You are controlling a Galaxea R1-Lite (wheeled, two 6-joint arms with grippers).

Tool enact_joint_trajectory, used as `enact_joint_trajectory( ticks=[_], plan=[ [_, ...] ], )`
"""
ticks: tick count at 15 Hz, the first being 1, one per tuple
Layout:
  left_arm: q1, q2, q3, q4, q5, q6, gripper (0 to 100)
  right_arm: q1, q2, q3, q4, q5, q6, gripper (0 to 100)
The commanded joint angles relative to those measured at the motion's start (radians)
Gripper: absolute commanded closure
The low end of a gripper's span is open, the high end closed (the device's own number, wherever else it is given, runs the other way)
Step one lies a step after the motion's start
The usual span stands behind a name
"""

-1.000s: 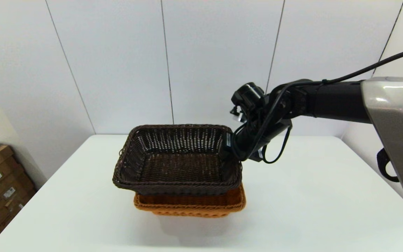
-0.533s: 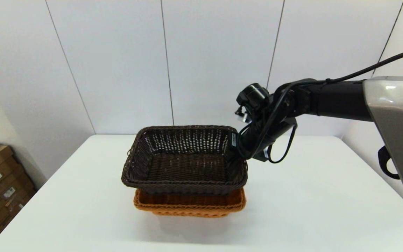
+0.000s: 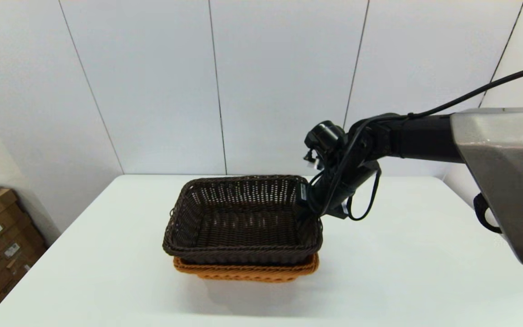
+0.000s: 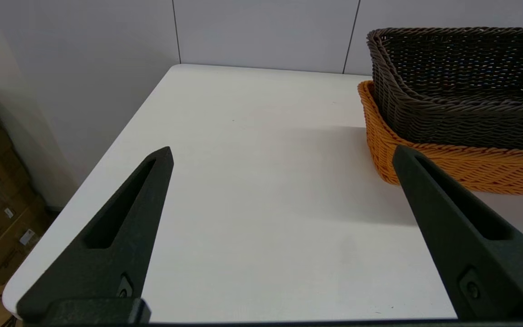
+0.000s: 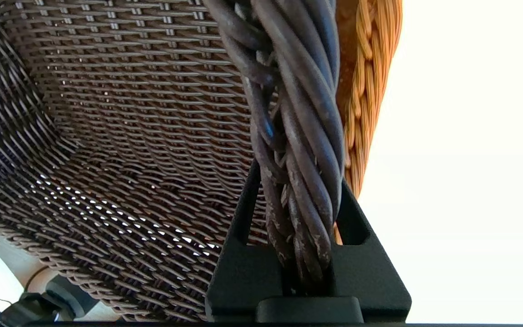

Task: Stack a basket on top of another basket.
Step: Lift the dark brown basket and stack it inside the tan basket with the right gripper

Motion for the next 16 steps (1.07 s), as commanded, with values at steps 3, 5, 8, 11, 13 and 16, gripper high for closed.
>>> enact_joint_trajectory(
  ticks=[3,5,8,11,13,16],
  plan=[
    [0.000,0.001,0.000,0.000,0.001,-0.001,0,-0.005,0.036,-0.007,-0.004,0.009,0.009,100],
    [0.000,0.001,0.000,0.000,0.001,-0.001,0,-0.005,0.043,-0.014,-0.005,0.008,0.015,100],
    [0.000,0.001,0.000,0.000,0.001,-0.001,0,-0.020,0.056,-0.017,-0.004,0.008,0.015,100],
    [0.000,0.001,0.000,0.000,0.001,-0.001,0,-0.029,0.046,-0.019,-0.007,0.003,0.011,0],
    [0.000,0.001,0.000,0.000,0.001,-0.001,0,-0.052,0.028,-0.020,-0.005,-0.015,0.008,0],
    [0.000,0.001,0.000,0.000,0.001,-0.001,0,-0.104,-0.020,-0.020,-0.002,-0.027,0.005,0]
  ],
)
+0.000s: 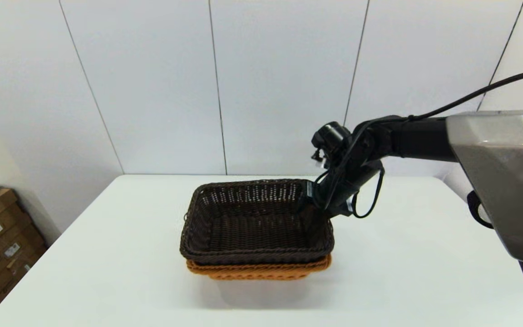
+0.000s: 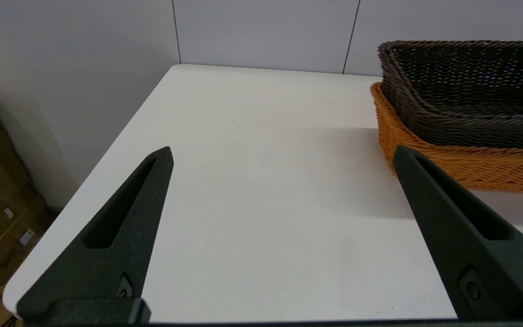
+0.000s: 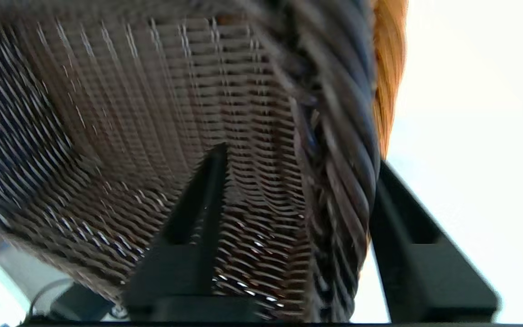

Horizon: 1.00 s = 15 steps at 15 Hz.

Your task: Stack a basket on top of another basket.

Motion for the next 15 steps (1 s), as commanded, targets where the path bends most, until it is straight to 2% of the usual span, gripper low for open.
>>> enact_joint_trajectory(
  ticks=[1,3,5,7,8,12,15],
  plan=[
    [0.000,0.001,0.000,-0.001,0.001,-0.001,0,-0.063,-0.064,-0.001,0.007,0.002,0.002,0],
    [0.000,0.000,0.000,-0.001,0.001,-0.001,0,-0.080,-0.080,0.002,0.018,0.028,0.013,0],
    [0.000,0.000,0.000,-0.001,0.001,-0.001,0,-0.083,-0.083,0.004,0.016,0.026,0.024,0],
    [0.000,0.001,0.000,-0.001,0.001,-0.001,0,-0.094,-0.090,-0.001,0.010,0.003,0.042,0],
    [0.000,0.001,0.000,-0.001,0.001,-0.001,0,-0.103,-0.101,-0.001,0.010,-0.040,0.042,0],
    [0.000,0.001,0.000,-0.001,0.001,-0.001,0,-0.171,-0.222,0.007,0.018,-0.159,0.031,0],
    [0.000,0.001,0.000,-0.001,0.001,-0.001,0,-0.217,-0.380,0.002,0.090,-0.271,-0.050,0]
  ],
)
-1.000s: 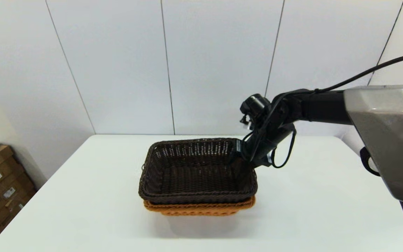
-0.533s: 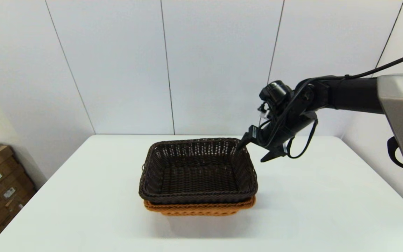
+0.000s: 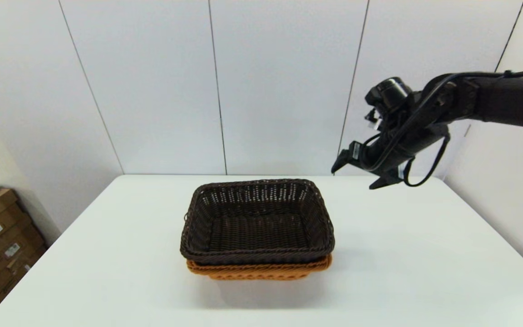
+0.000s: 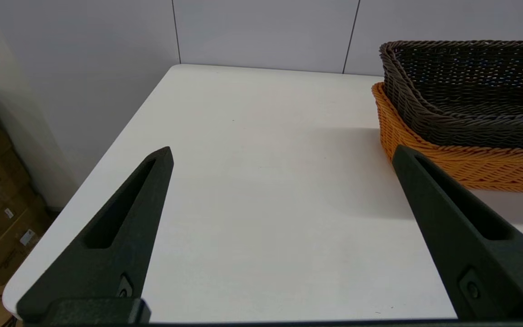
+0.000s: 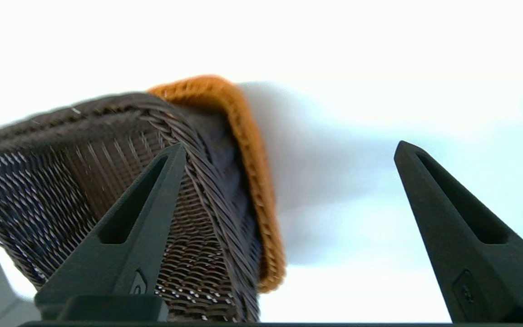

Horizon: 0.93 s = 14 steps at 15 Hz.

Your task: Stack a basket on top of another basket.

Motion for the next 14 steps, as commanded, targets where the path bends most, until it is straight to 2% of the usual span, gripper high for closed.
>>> enact_joint_trajectory(
  ticks=[1,4,7,12,14],
  plan=[
    [0.000,0.001,0.000,0.000,0.001,-0.001,0,-0.073,-0.238,0.000,0.077,-0.143,-0.086,0],
    [0.000,0.001,0.000,0.000,0.001,-0.001,0,-0.125,-0.388,0.000,0.126,-0.163,-0.156,0],
    [0.000,0.001,0.000,0.000,0.001,-0.001,0,-0.142,-0.571,0.002,0.204,-0.224,-0.214,0],
    [0.000,0.001,0.000,0.000,0.001,-0.001,0,-0.142,-0.890,0.020,0.409,-0.227,-0.241,0],
    [0.000,0.000,0.000,0.000,0.001,-0.001,0,-0.142,-1.043,0.057,0.467,-0.229,-0.285,0]
  ],
)
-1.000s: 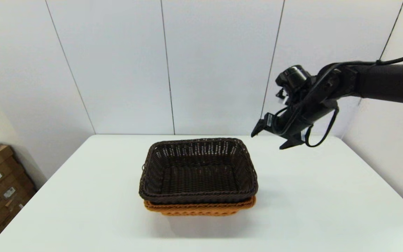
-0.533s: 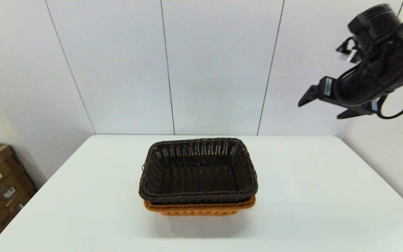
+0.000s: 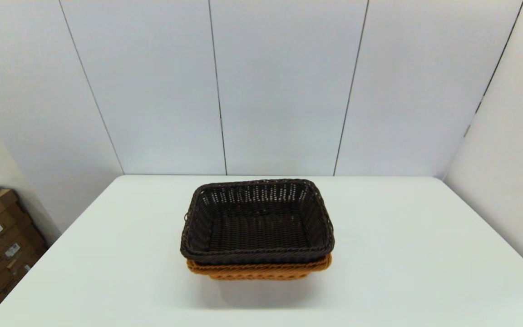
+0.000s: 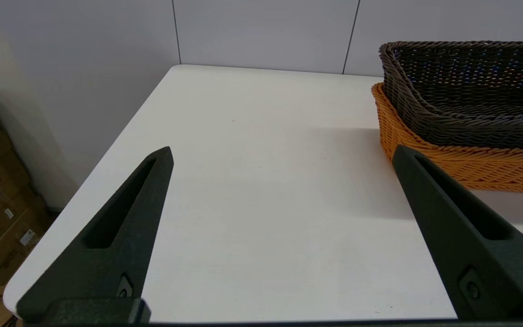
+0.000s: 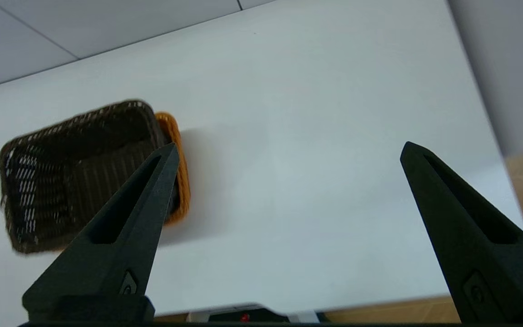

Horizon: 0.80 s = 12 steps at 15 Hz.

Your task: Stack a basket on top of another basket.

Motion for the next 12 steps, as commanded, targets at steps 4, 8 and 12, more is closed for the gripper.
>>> enact_joint_trajectory(
  ticks=[4,8,12],
  plan=[
    [0.000,0.001,0.000,0.000,0.001,-0.001,0,-0.003,-0.616,0.181,0.176,-0.008,-0.106,0],
    [0.000,0.001,0.000,0.000,0.001,-0.001,0,-0.053,-0.898,0.370,0.173,-0.017,-0.158,0],
    [0.000,0.001,0.000,0.000,0.001,-0.001,0,-0.156,-1.130,0.508,0.171,-0.011,-0.233,0]
  ],
)
